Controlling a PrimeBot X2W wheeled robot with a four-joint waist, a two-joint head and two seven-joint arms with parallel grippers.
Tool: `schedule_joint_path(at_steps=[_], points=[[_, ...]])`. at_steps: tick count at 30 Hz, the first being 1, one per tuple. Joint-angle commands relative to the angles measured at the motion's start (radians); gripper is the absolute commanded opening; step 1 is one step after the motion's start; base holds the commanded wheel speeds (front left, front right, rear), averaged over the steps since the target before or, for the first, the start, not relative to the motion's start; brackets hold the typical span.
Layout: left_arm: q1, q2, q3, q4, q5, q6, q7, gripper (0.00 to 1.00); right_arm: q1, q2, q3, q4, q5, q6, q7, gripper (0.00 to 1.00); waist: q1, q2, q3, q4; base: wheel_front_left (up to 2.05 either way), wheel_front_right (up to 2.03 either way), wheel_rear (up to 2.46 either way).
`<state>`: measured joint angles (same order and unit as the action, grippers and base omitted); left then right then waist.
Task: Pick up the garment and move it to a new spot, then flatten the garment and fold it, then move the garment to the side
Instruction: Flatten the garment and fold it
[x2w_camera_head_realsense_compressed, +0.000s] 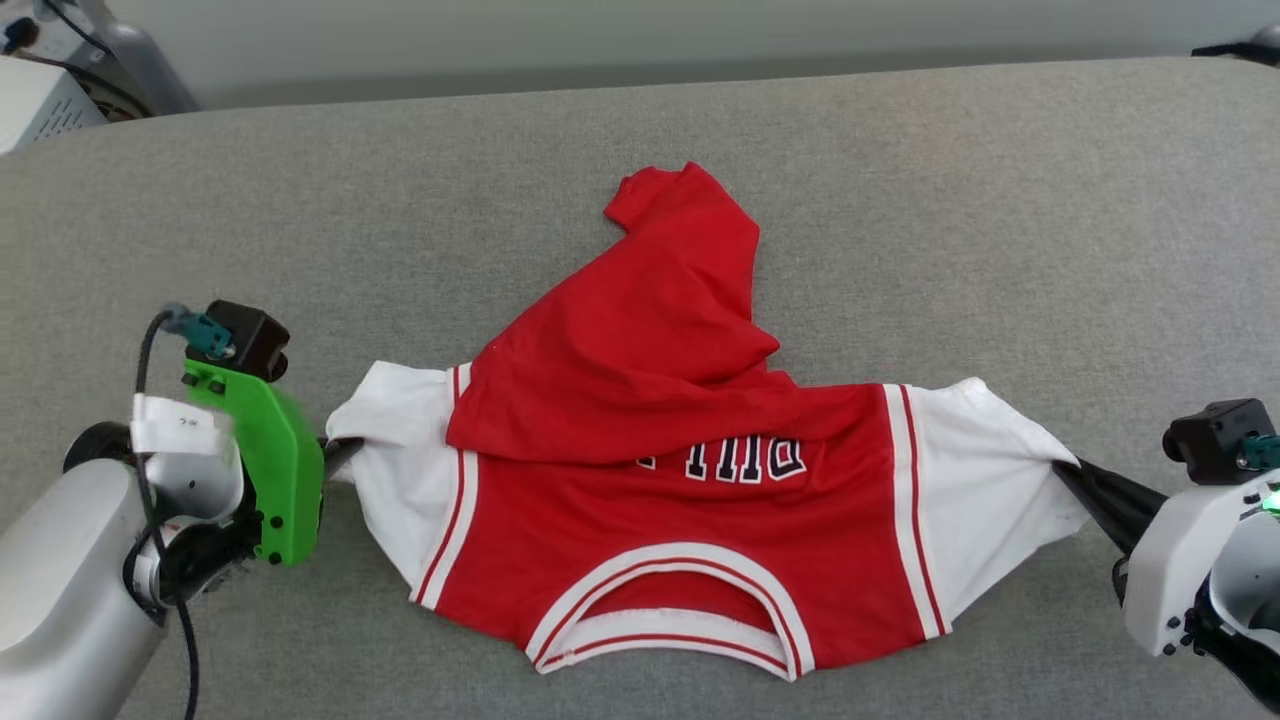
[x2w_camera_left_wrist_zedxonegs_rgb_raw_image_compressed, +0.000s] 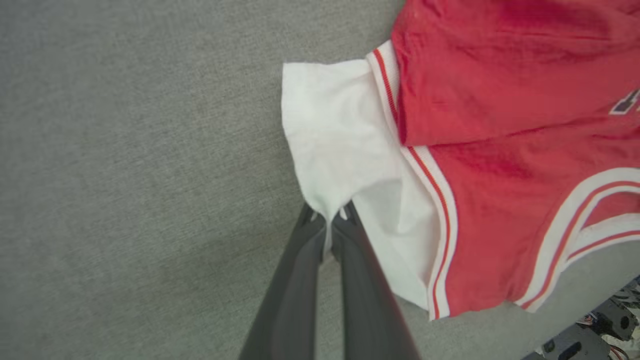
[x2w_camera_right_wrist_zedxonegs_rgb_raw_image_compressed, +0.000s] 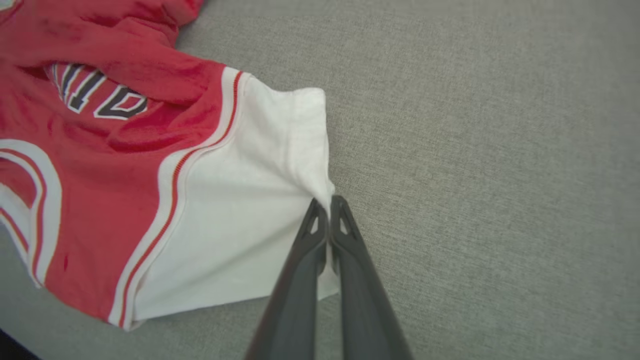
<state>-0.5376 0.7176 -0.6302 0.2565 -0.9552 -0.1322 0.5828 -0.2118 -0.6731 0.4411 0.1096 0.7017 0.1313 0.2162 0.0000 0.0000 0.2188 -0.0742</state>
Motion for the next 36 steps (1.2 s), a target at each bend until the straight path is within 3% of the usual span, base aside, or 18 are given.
schedule_joint_path(at_steps=[1,7,11,17,26,36], points=[[0.019,0.026,0.014,-0.039,-0.023,0.002,-0.028,0.0,0.009,-0.009,-0.015,-0.012,0.011,-0.001,-0.017,0.0,0.0,0.0,-0.057,0.018,0.0,0.0,0.0],[0.052,0.085,0.081,-0.235,-0.095,0.003,-0.095,0.0,0.02,-0.029,-0.075,-0.078,0.054,-0.001,-0.024,0.0,0.0,0.0,-0.122,0.033,0.0,0.0,0.0],[0.049,0.095,0.127,-0.361,-0.132,0.018,-0.115,0.0,0.001,-0.049,-0.126,-0.135,0.072,-0.001,-0.004,0.0,0.0,0.0,-0.142,0.037,0.0,0.0,0.0],[-0.022,0.06,0.172,-0.469,-0.168,0.019,-0.142,0.0,-0.088,-0.052,-0.192,-0.198,0.104,-0.001,0.026,0.0,0.0,0.0,-0.149,0.039,0.0,0.0,0.0],[-0.267,-0.032,0.17,-0.435,-0.132,0.011,-0.145,0.0,-0.35,-0.011,-0.273,-0.19,0.06,-0.001,0.09,0.0,0.0,0.0,-0.06,0.035,0.0,0.0,0.0],[-0.709,-0.125,0.172,-0.226,-0.064,0.004,-0.142,0.0,-0.813,0.058,-0.264,-0.002,-0.019,-0.001,0.164,0.0,0.0,0.0,0.184,0.015,0.0,0.0,0.0]])
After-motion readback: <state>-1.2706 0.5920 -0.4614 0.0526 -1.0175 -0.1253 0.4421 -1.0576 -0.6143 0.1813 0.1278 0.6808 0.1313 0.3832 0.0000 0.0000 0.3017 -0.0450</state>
